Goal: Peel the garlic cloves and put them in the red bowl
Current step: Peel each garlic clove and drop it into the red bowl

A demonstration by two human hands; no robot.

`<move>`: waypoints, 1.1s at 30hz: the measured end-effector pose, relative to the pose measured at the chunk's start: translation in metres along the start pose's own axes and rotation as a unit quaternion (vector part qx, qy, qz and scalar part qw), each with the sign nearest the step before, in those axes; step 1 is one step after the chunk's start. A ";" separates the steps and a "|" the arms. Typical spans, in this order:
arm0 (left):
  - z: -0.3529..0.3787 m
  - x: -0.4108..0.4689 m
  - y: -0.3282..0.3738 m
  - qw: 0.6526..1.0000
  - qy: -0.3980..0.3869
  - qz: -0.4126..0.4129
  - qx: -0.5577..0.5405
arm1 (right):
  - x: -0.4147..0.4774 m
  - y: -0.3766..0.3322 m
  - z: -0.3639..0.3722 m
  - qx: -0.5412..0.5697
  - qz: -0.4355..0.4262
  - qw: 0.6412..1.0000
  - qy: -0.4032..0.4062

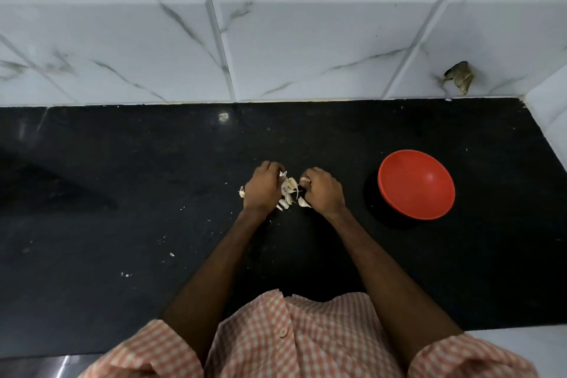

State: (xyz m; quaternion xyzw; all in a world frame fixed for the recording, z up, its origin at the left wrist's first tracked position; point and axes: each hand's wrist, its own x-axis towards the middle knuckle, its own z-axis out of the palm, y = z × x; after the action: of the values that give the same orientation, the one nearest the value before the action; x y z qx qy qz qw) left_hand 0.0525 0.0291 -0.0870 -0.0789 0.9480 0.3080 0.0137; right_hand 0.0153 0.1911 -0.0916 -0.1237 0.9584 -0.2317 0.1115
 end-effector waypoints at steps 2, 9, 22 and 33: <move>0.003 0.007 0.007 0.999 -0.037 0.022 -0.020 | 0.000 -0.004 -0.007 0.014 0.004 1.000 0.010; 0.013 0.018 0.021 0.982 -0.043 -0.042 -0.178 | 0.005 -0.012 -0.019 0.027 0.008 1.000 0.004; 0.008 0.008 0.015 0.941 -0.010 -0.086 -0.326 | 0.011 -0.012 -0.016 0.262 0.029 0.964 -0.030; 0.001 -0.002 0.008 0.889 -0.035 -0.114 -0.443 | 0.010 -0.016 -0.019 0.307 0.026 0.948 -0.078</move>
State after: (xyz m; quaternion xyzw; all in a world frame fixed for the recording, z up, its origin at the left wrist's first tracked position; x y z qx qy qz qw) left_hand 0.0537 0.0366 -0.0831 -0.1733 0.6965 0.6949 0.0450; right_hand 0.0037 0.1821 -0.0696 -0.0758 0.8319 -0.5017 0.2245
